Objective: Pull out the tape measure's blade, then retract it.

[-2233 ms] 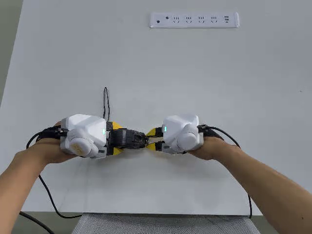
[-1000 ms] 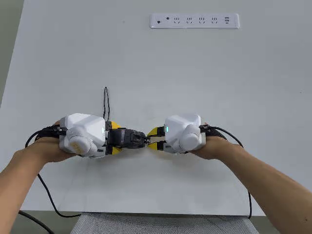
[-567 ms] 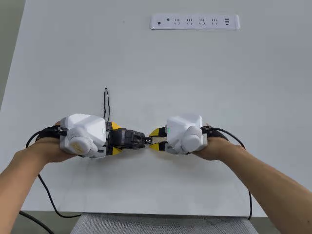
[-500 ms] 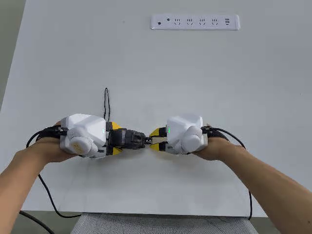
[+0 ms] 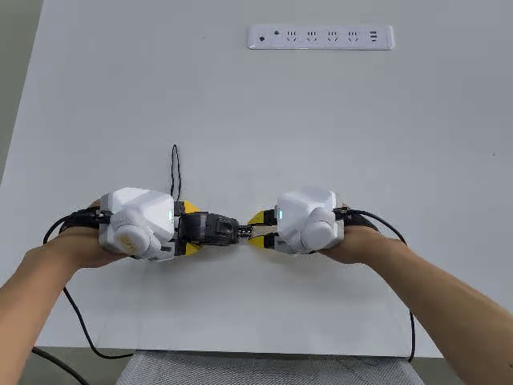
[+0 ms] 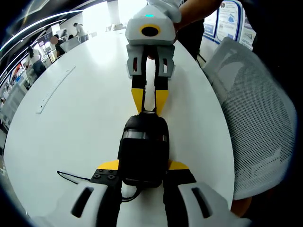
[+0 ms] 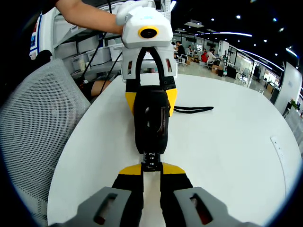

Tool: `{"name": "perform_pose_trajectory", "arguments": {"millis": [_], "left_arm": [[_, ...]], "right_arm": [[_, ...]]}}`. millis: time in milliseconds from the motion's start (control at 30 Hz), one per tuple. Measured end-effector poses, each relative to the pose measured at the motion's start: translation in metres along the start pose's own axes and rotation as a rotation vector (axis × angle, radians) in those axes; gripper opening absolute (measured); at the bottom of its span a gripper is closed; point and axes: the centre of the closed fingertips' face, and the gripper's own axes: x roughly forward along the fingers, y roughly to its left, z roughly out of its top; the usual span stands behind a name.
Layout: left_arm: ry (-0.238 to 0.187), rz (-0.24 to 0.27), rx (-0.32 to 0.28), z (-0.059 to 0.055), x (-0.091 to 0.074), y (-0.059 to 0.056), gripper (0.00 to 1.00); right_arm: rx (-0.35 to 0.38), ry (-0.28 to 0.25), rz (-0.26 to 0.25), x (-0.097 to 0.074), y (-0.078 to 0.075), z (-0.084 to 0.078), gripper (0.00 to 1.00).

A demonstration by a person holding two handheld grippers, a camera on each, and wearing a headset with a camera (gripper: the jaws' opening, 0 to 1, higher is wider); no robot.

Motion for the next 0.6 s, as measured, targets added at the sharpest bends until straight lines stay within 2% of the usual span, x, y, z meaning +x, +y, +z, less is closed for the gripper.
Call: {"name": "perform_pose_trajectory", "arguments": {"millis": [600], "left_arm": [[0.002,0.004,-0.003,-0.0004,-0.0003,0.0002,0.29]], "right_arm": [[0.0,-0.001,0.002,-0.0036,-0.0005,-0.0021,0.1]]}}
